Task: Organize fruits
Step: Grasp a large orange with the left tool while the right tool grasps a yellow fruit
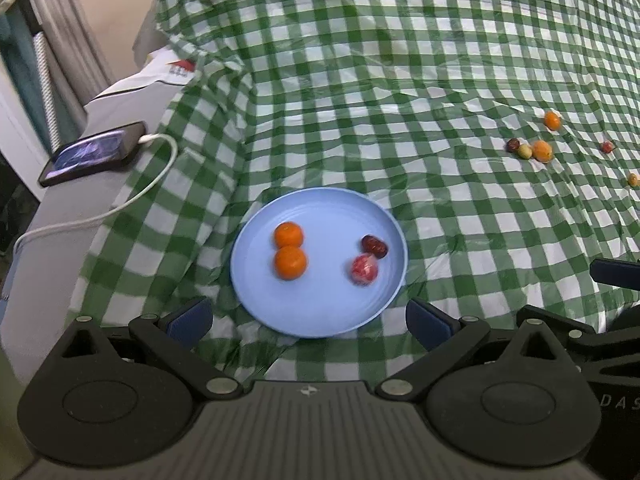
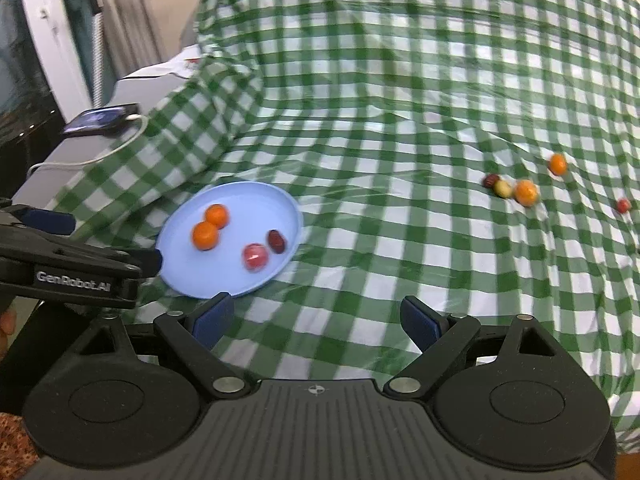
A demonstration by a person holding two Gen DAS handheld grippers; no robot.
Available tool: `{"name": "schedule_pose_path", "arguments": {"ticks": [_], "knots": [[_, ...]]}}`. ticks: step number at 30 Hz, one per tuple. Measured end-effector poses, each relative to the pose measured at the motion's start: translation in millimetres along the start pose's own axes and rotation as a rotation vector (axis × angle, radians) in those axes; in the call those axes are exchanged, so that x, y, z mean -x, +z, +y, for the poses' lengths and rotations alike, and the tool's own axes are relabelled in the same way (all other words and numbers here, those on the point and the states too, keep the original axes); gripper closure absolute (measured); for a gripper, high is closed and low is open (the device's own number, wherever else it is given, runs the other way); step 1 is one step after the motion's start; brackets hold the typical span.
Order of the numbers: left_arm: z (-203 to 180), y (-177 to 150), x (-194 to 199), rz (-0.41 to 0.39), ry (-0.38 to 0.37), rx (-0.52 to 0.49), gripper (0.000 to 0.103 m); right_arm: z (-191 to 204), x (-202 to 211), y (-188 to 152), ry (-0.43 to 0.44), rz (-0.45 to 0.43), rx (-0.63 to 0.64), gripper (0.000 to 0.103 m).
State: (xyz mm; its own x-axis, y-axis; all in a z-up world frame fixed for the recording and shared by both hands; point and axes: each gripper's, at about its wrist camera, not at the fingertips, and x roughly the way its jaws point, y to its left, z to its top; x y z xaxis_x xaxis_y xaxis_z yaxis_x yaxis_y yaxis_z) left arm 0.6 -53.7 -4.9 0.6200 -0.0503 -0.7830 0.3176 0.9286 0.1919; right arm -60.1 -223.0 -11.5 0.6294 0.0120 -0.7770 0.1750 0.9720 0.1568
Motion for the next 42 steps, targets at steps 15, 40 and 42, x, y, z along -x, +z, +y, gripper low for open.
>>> {"name": "schedule_pose_path", "arguments": {"ticks": [15,40,42], "knots": [[-102.1,97.9,-50.0,-0.048,-0.217,-0.111,0.000,-145.2,-15.0,10.9,-0.259,-0.054,-0.196,0.012],[-359.7,195.8,-231.8,-0.110,-0.499,-0.694,0.025,-454.0,-135.6,16.8,-0.646,-0.112,-0.548,0.035],[-367.1,193.7,-244.8,-0.040,-0.506,-0.745,0.052,-453.3,-137.4,17.6,-0.648,-0.122,-0.518,0.035]]}}
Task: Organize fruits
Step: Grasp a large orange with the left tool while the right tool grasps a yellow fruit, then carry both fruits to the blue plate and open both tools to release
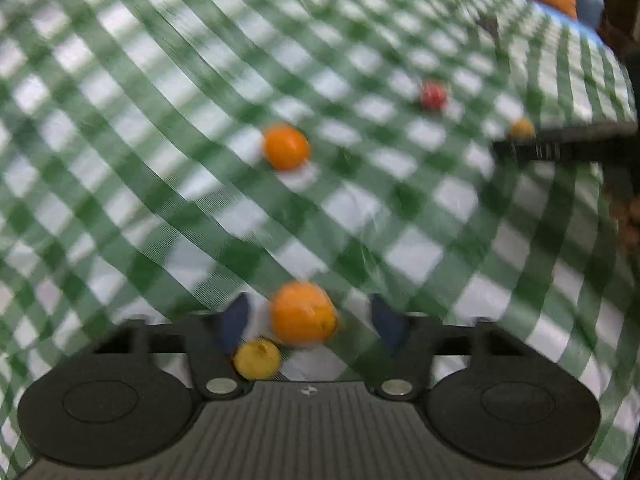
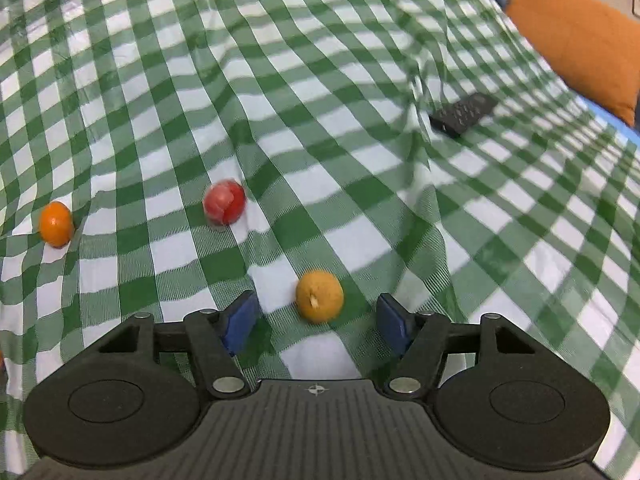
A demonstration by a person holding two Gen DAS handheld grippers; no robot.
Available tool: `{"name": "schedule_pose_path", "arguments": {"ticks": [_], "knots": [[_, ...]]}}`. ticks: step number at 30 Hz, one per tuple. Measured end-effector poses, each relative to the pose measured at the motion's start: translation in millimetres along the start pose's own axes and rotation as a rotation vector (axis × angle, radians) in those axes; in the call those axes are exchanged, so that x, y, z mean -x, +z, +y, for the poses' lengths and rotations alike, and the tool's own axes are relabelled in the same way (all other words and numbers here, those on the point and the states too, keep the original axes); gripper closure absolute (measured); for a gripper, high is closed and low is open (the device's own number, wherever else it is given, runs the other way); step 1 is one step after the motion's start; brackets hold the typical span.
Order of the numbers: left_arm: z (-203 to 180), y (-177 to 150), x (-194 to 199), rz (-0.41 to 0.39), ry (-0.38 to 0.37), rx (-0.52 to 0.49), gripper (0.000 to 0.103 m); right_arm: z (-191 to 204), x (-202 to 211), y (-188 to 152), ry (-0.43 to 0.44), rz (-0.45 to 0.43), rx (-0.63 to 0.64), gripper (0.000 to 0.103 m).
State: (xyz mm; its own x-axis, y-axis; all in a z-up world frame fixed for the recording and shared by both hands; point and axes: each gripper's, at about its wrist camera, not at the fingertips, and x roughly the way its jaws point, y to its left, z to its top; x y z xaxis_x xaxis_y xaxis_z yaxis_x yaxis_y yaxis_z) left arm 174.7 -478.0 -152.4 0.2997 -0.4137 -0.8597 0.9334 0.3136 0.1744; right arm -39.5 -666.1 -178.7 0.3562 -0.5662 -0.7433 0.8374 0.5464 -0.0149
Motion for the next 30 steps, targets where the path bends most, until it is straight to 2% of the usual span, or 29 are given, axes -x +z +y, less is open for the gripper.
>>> {"name": "schedule_pose_path", "arguments": {"ticks": [2,3,4,6,8,12,15,18,22,30], "knots": [[0.1,-1.6,-5.6,0.004,0.024,-0.019,0.061,1.1,0.9,0.4,0.021,-0.012,0.011,0.046],[2.5,-1.6,-4.2,-0.004,0.015,-0.006,0.061,2.4,3.2,1.0,0.040,-0.019,0.022,0.068],[6.0,-1.7,-1.4,-0.013,0.002,0.026,0.061,4.1,5.8,2.1,0.049,-0.019,0.036,0.077],[12.5,-2.6,10.5,-0.050,-0.017,0.077,0.061,4.3,14.0,3.6,0.039,-0.035,0.032,0.077],[13.1,-0.6,26.9,-0.089,0.001,0.083,0.061,1.8,25.5,6.6,0.034,-0.062,0.021,0.077],[22.4,-7.6,78.7,-0.174,0.015,0.155,0.061,-1.5,67.7,12.5,0.030,-0.137,0.005,0.077],[26.5,-26.0,129.1,-0.213,0.038,0.232,0.061,1.5,108.0,10.6,0.073,-0.171,0.030,0.077],[23.5,-54.6,175.4,-0.208,0.083,0.298,0.061,15.6,154.2,0.7,0.157,-0.175,0.081,0.077],[22.9,-106.9,236.7,-0.166,0.156,0.382,0.061,46.8,211.1,-21.3,0.295,-0.130,0.143,0.076],[15.8,-217.5,350.1,-0.129,0.282,0.552,0.061,128.9,320.1,-93.2,0.600,-0.018,0.308,0.076]]}}
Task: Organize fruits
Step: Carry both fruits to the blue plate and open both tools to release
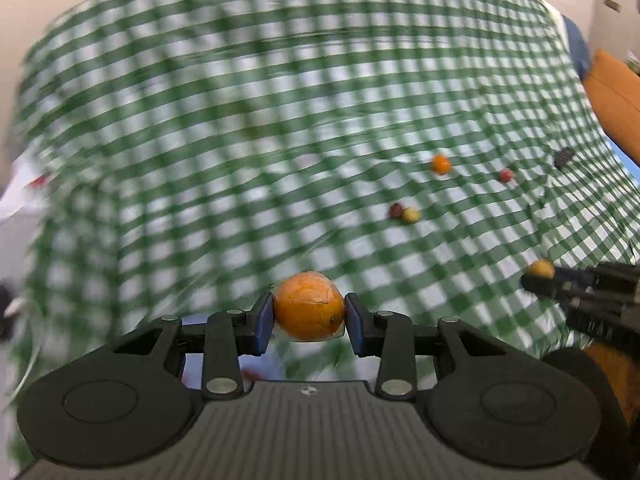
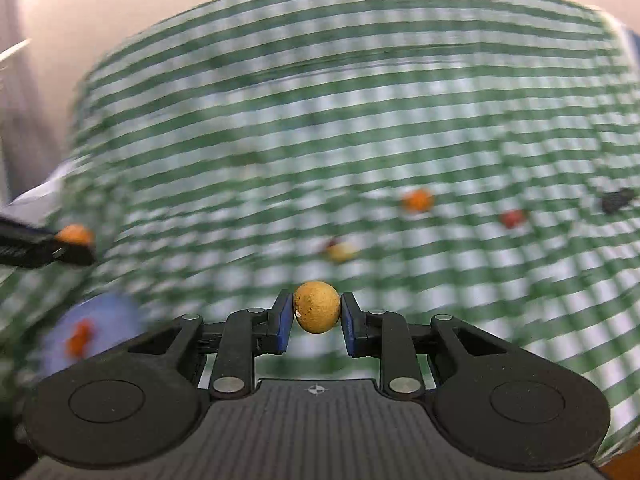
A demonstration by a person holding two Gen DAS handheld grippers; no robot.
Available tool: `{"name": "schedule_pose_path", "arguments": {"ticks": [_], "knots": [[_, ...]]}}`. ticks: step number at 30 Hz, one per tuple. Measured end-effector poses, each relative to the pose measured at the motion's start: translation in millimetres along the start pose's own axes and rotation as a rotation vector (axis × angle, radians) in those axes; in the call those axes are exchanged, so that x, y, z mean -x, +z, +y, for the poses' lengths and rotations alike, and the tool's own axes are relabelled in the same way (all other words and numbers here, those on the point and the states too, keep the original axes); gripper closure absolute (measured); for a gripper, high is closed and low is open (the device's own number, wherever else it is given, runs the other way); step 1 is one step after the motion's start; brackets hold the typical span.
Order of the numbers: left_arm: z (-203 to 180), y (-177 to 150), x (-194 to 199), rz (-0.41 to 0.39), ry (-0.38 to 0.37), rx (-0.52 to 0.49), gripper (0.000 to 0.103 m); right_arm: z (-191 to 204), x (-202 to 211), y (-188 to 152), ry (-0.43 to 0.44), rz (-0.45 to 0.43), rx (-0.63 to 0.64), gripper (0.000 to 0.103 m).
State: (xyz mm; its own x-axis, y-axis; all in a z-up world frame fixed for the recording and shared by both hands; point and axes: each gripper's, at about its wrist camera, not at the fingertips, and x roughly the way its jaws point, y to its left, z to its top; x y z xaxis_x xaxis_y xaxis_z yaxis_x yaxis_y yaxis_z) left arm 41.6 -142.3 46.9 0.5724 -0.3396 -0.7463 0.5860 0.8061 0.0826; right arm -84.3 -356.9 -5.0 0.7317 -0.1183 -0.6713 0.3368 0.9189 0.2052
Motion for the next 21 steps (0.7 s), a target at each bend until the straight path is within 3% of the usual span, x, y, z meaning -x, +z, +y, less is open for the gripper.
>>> {"name": "schedule_pose_path", "arguments": {"ticks": [5,10,16,21], "knots": [[29.5,-49.8,50.6,-0.006,0.055,0.077,0.061,75.1,21.6,-14.3,0.129,0.046,0.105,0.076],[44.1,-94.5,78.5,-0.011,0.056,0.153,0.061,132.1,42.5,-28.8,0.200,0.073,0.209,0.076],[54.5,-131.8,94.5,-0.011,0.043,0.225,0.061,170.7,56.8,-47.9,0.230,0.105,0.312,0.076],[64.4,-141.3,104.5,-0.053,0.053,0.251,0.061,184.0,63.9,-51.9,0.219,0.102,0.358,0.076]]}}
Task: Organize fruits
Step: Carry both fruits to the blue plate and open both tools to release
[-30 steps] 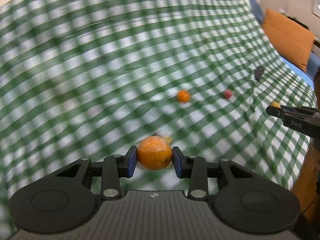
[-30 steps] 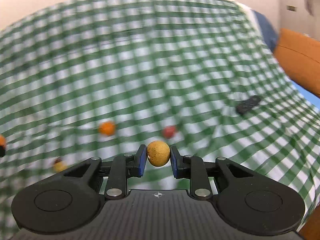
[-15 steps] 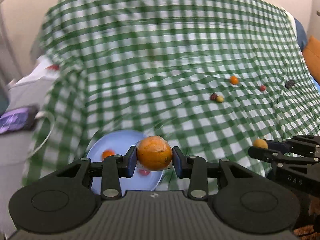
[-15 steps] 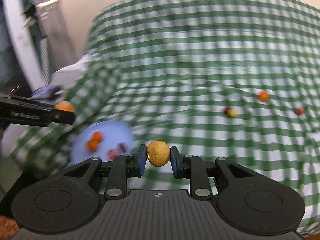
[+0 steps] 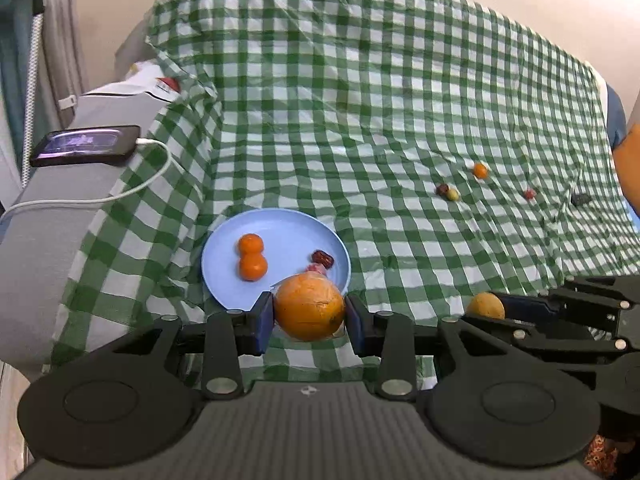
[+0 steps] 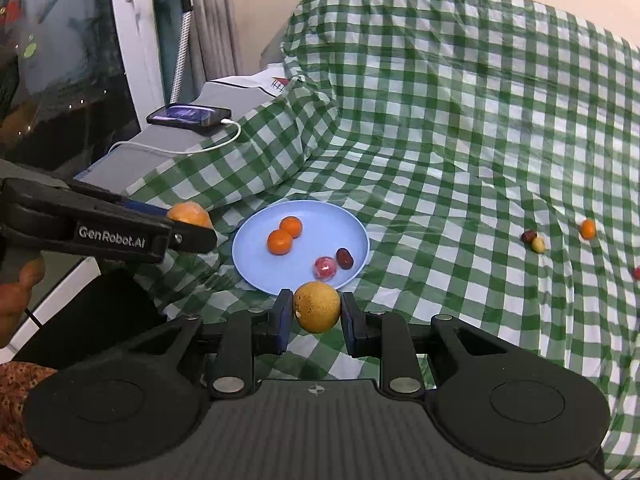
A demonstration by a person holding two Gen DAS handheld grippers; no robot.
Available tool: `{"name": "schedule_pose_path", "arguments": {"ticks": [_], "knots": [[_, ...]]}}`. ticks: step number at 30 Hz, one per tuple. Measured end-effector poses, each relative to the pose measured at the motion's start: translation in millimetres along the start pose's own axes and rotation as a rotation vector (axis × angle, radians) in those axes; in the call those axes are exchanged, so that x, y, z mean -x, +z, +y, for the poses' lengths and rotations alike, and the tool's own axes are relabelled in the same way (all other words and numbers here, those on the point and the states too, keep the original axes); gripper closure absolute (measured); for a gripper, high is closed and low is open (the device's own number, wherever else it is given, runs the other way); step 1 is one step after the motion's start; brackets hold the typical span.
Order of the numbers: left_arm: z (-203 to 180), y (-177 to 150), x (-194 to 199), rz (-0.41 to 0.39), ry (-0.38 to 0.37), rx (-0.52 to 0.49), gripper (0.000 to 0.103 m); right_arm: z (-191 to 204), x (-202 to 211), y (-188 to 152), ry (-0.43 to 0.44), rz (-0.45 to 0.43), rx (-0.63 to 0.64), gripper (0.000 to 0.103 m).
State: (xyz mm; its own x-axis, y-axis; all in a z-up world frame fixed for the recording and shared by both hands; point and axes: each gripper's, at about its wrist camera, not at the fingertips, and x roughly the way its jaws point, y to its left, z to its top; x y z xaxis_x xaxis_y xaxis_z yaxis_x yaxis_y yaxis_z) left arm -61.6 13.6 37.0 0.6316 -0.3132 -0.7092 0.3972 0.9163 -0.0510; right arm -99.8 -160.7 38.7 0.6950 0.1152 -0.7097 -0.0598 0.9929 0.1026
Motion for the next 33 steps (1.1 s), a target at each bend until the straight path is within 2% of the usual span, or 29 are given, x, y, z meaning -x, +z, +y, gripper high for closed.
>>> {"name": "schedule_pose_path", "arguments": {"ticks": [9,33], "knots": [[8.0,3.5,5.3,-0.040,-0.006,0.025,0.061,10.2,1.5,1.1,-0.012,0.010,0.048,0.076],[4.7,9.3,-5.1,-0.019,-0.004,0.028,0.061,5.7,-9.5,0.2,-0.006,0.037,0.036,0.076]]}}
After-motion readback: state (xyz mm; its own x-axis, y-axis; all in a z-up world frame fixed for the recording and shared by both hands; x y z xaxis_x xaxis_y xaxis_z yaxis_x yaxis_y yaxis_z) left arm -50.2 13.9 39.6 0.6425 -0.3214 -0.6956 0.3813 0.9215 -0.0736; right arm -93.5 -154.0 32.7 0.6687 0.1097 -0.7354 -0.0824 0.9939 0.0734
